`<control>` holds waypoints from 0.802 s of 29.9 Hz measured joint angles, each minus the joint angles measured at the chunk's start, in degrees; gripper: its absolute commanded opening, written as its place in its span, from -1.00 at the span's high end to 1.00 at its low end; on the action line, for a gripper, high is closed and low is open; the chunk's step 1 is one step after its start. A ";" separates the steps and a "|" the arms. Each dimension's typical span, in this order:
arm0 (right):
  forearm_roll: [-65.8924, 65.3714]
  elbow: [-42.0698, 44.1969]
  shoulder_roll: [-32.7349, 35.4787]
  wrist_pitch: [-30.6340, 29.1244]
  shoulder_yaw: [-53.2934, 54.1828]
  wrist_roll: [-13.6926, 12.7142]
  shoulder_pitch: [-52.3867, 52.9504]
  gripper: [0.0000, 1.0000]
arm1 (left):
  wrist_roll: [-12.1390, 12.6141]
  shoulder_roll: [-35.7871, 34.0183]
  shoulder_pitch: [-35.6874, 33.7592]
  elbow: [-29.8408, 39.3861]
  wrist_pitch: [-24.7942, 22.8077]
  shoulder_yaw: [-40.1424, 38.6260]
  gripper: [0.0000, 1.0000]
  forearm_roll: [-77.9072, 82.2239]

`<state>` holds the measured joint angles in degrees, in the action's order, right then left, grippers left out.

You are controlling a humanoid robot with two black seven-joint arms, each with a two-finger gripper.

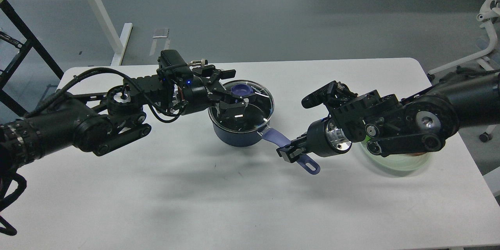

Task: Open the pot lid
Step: 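Reach the left gripper over the pot to the purple lid knob, then close the left gripper on the purple knob of the glass lid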

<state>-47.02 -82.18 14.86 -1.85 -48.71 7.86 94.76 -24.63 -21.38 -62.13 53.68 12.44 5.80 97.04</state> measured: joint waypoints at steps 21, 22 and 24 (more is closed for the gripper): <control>0.00 0.09 -0.09 -1.21 0.09 -0.04 0.20 0.60 | -0.22 2.87 -0.20 -5.26 1.79 2.99 -0.98 -0.19; 0.00 0.09 -0.09 -1.21 0.10 -0.04 0.19 0.60 | -0.25 2.88 -0.37 -5.40 1.80 2.94 -0.98 -0.39; 0.00 0.09 -0.09 -1.21 0.11 -0.04 0.19 0.60 | -0.31 2.92 -0.59 -5.49 1.81 2.93 -0.98 -0.68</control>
<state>-47.02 -82.09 14.77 -3.07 -48.61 7.83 94.95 -24.94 -18.46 -62.71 48.19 14.25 8.73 96.37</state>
